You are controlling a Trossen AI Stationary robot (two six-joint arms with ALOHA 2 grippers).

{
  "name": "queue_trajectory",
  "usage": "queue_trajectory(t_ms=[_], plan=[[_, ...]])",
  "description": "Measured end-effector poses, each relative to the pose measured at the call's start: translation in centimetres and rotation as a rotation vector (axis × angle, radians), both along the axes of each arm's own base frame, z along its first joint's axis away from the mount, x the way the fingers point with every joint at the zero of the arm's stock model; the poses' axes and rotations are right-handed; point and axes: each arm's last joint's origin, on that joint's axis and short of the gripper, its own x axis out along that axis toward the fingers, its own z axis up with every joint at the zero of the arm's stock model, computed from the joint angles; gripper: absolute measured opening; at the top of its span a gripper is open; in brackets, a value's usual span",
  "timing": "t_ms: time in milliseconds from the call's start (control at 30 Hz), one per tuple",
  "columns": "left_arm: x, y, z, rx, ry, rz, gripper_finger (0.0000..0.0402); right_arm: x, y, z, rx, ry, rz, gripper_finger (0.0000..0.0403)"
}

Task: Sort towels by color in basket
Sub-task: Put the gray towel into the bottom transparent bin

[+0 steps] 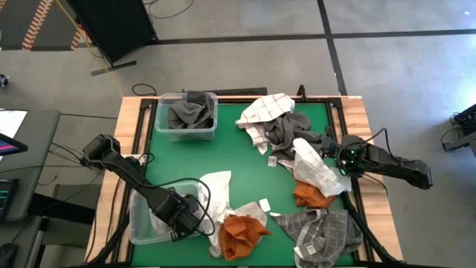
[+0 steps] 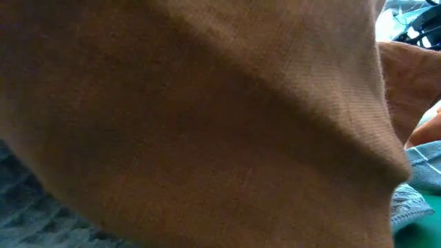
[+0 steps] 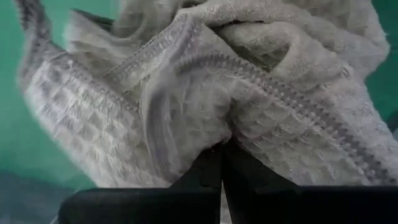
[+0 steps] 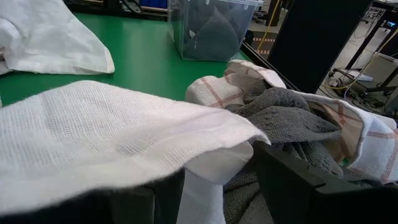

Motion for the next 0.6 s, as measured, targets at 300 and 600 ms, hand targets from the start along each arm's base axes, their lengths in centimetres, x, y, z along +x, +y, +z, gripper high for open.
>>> queue_trajectory(t_ms=[300, 600], plan=[[0.1, 0.0, -0.1, -0.011, -0.011, 0.003, 0.0007, 0.0, 0.0, 0.0, 0.0, 0.0, 0.0, 0.0217], [0.4, 0.6, 2.2, 0.019, -0.009, 0.031, 0.0089, 0.0, 0.0, 0.0, 0.0, 0.0, 0.0, 0.0217]])
